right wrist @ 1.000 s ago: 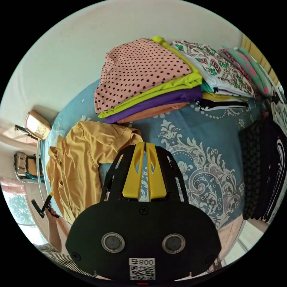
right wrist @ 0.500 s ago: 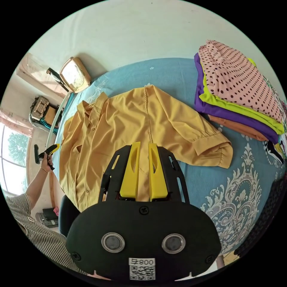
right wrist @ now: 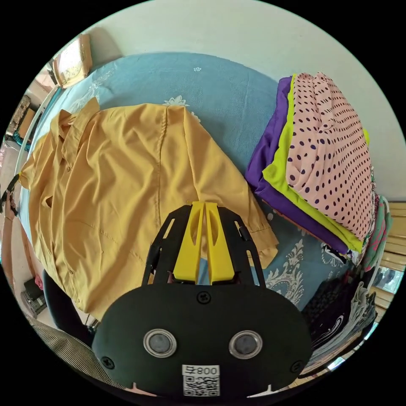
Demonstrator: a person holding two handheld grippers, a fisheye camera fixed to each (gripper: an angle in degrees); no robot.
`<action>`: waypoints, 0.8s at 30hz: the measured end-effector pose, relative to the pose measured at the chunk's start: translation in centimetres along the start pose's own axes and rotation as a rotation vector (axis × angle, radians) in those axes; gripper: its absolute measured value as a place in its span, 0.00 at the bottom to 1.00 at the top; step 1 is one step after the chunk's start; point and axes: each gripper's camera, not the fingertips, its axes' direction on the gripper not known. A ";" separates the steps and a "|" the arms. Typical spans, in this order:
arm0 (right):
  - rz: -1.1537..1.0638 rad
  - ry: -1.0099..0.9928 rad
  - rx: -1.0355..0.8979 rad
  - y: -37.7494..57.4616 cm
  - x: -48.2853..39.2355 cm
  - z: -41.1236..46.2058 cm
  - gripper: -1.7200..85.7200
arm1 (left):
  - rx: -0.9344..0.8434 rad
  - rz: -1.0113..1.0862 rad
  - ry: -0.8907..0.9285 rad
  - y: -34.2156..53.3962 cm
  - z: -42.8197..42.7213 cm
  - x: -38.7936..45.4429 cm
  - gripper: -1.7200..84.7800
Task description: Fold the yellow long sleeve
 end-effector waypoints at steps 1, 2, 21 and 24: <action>-0.023 0.047 -0.030 -0.7 -0.4 0.3 0.02 | 0.003 -0.004 -0.012 -0.1 -0.1 0.0 0.03; -0.032 0.087 -0.033 -1.2 -0.8 0.2 0.02 | 0.022 0.005 -0.035 -0.3 -0.4 0.3 0.03; -0.167 0.169 -0.003 -1.0 -3.3 -1.6 0.11 | -0.052 0.167 0.212 2.3 -1.6 6.6 0.04; -0.125 0.171 0.038 -1.5 -3.2 -2.9 0.05 | -0.049 0.195 0.216 2.2 -2.1 7.5 0.03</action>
